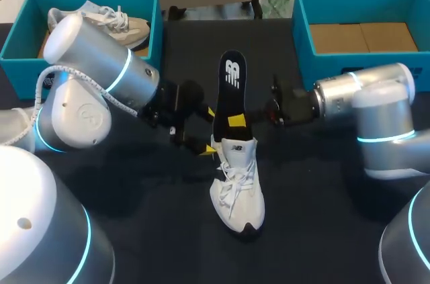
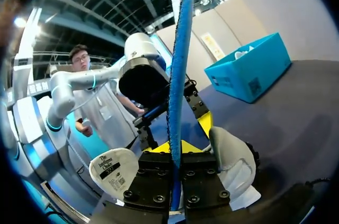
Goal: Take the shoe out of the shoebox, open the shoe tongue, remove and reinsert the insole, then place the shoe into the shoebox
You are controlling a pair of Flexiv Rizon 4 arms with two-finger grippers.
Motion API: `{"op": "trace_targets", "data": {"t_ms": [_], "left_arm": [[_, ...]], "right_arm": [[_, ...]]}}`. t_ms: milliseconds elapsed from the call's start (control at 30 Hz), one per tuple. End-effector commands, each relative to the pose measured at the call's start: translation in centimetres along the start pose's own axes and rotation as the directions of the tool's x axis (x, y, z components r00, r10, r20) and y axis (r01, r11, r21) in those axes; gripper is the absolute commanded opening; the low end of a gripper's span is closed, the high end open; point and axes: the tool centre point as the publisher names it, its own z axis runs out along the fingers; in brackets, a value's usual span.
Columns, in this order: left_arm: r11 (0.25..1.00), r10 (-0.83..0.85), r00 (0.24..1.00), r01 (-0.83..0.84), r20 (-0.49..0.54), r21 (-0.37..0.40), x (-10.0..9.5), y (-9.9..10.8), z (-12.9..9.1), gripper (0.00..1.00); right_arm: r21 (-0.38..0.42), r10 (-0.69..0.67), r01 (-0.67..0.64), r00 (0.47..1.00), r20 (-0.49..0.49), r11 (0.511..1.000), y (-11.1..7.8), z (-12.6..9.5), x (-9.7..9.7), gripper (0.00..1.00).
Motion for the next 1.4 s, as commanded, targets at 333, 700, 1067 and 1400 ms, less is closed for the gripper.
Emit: {"op": "trace_targets", "data": {"t_ms": [333, 700, 1067, 1400], "left_arm": [[1.0, 0.001, 1.0, -0.001, 0.001, -0.002, 0.1, 0.0, -0.1, 1.0], [1.0, 0.001, 1.0, -0.001, 0.001, -0.002, 0.1, 0.0, -0.1, 1.0], [1.0, 0.001, 1.0, -0.001, 0.001, -0.002, 0.1, 0.0, -0.1, 1.0], [1.0, 0.001, 1.0, -0.001, 0.001, -0.002, 0.1, 0.0, -0.1, 1.0]], "right_arm": [[0.053, 0.097, -0.097, 0.995, 0.017, 0.994, -3.0, 0.4, 0.2, 0.0], [0.061, 0.155, -0.157, 0.987, 0.035, 0.986, -4.9, 1.1, 1.6, 0.0], [0.056, 0.089, -0.093, 0.993, 0.071, 0.994, -2.9, 0.4, 1.3, 0.16], [0.087, 0.034, -0.038, 0.998, 0.057, 0.995, -0.7, 0.2, -0.1, 0.21]]}}
